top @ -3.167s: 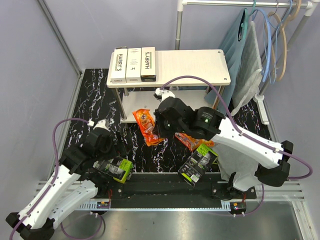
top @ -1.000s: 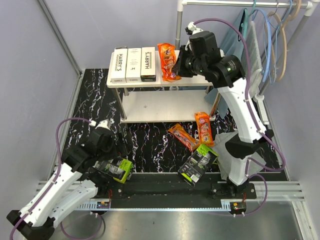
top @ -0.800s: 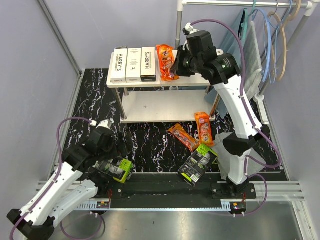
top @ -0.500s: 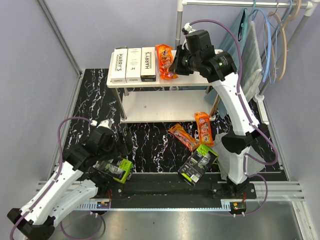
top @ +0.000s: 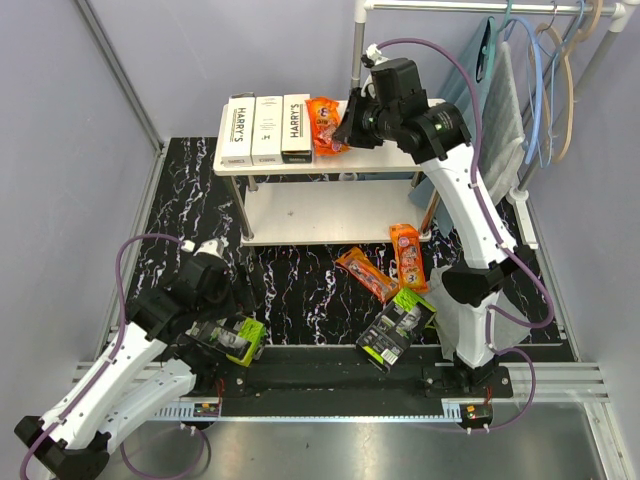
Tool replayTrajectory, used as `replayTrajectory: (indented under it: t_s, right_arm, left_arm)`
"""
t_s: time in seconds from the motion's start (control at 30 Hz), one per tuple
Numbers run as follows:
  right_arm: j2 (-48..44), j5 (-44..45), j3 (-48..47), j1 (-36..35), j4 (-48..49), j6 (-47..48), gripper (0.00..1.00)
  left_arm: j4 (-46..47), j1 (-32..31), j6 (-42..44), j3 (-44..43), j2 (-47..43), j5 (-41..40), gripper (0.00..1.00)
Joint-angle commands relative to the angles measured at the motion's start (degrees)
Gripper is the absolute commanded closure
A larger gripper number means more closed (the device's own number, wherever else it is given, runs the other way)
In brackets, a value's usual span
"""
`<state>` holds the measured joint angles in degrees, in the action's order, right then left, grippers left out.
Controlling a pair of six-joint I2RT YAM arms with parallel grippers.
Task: Place and organize the shaving razors onto the shelf
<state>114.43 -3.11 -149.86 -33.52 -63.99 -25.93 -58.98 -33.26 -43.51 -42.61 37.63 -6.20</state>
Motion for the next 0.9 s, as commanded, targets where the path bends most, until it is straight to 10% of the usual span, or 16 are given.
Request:
replayTrajectory:
  t_s: [0.0,0.33,0.6,0.87]
  right_arm:
    - [-0.35,-1.37,0.09,0.38,3.08,-0.35,0.83]
    - [-1.32,-1.46,2.03,0.47,3.43,-0.17,0.71]
    - [-3.51,2.14,2.82,0.47,3.87,-0.26,0.29]
    - [-6.06,5.31,4.58,0.47,5.27,-0.43,0.18]
  left_arm:
    - [1.76,0.12,0.70,-0.81,0.08,0.40,0.01]
    - [1.77,0.03,0.62,-0.72,-0.01,0.57,0.01]
    - [2.03,0.12,0.53,-0.54,-0.01,1.10,0.01]
    - [2.03,0.12,0.44,-0.37,-0.27,1.19,0.01]
